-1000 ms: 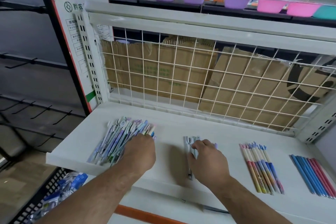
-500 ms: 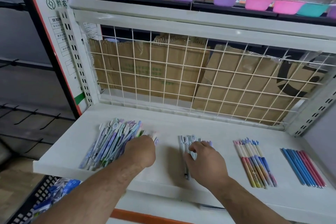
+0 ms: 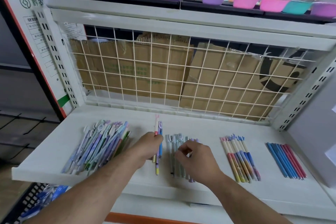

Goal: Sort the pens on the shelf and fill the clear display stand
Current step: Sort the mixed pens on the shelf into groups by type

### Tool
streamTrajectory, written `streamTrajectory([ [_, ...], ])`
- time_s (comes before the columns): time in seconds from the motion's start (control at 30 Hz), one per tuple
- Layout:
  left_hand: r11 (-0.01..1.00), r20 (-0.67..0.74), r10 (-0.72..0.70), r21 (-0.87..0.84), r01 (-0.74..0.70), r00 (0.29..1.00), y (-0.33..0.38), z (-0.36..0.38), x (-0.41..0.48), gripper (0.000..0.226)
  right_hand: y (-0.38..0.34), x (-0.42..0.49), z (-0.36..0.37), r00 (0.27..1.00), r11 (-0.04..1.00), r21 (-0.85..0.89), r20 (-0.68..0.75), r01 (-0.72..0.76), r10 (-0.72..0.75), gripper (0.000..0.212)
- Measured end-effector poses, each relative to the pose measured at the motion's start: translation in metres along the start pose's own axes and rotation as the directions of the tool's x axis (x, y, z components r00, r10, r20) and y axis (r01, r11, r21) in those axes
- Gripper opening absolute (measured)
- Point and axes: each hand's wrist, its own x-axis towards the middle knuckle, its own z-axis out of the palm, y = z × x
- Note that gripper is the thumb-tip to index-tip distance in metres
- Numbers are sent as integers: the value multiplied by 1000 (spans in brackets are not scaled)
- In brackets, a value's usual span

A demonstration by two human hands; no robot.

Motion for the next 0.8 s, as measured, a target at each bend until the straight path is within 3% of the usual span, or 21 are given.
streamTrajectory([
  [0.1, 978, 79, -1, -209, 18, 997, 11, 25, -6, 21, 1, 2, -8, 999, 992, 122, 18, -32, 30, 12],
  [0.33, 936, 178, 93, -352, -25, 980, 28, 77, -10, 22, 20, -3, -39, 978, 919, 336, 98, -207, 184, 21],
  [0.6, 952, 139, 72, -304, -27, 988, 45, 134, -6, 14, 61, -12, -73, 951, 863, 404, 80, -305, 298, 11],
  [0.8, 958, 167, 61, -285, -11, 984, 64, 177, -4, 17, 104, -21, -107, 925, 877, 327, -22, -352, 379, 3],
])
